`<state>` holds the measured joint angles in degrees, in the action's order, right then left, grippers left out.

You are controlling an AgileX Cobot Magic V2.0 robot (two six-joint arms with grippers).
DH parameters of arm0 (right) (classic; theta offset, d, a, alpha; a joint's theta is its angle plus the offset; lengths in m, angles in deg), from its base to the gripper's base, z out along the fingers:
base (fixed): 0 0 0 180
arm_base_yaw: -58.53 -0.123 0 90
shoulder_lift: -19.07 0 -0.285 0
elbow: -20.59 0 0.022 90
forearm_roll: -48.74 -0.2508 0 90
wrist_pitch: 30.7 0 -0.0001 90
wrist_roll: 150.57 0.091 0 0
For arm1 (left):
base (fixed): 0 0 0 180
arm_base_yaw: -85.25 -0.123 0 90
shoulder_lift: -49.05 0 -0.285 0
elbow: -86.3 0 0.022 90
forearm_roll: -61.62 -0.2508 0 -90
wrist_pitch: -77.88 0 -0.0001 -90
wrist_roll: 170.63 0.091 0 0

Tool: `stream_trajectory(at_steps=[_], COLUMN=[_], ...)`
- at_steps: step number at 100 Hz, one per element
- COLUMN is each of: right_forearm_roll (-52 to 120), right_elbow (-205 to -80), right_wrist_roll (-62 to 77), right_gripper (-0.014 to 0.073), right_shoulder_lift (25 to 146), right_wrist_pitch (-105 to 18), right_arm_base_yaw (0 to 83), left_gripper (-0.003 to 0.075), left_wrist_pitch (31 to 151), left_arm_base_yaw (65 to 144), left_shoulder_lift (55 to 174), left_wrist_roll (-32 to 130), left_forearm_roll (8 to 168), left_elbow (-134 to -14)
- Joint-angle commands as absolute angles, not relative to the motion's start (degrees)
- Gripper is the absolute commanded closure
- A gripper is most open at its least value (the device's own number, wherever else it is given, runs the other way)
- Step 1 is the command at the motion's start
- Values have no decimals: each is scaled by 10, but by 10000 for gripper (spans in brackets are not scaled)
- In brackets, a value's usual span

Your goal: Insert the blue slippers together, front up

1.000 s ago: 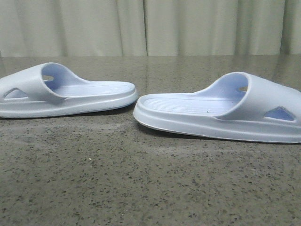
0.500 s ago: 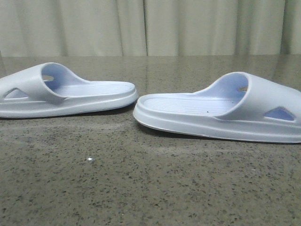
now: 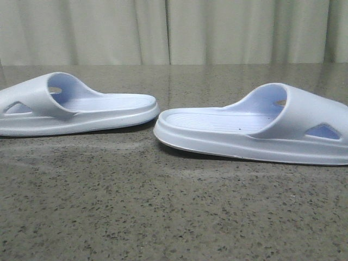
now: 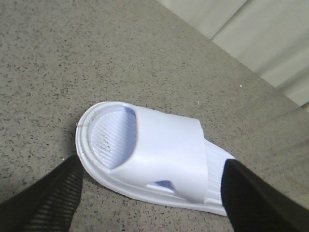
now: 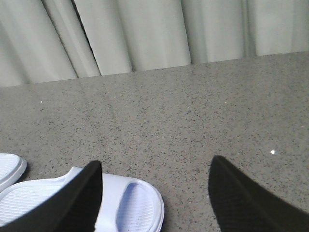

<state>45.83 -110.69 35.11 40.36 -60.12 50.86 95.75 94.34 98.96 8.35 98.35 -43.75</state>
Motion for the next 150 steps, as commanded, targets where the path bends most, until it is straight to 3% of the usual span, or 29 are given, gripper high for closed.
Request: stream_trajectory(at_steps=[1,47,150], right_forearm_roll=[456,456,456], right_elbow=[-1125,-1125,-1125], right_wrist_roll=[352,352,352], right_gripper=[183,183,183], right_shoulder_lift=[415,415,415], right_wrist_pitch=[-560,-561,-561], right_arm_base_yaw=[511,511,511], left_gripper=[193,193,193], left_wrist_pitch=[898,833,860], left_arm_base_yaw=[941,941,941], left_shoulder_lift=[1028,1160,1259], left_wrist_roll=[78,78,78], left_forearm_roll=[1015,1108,1230], left_elbow=[-465,-486,-486])
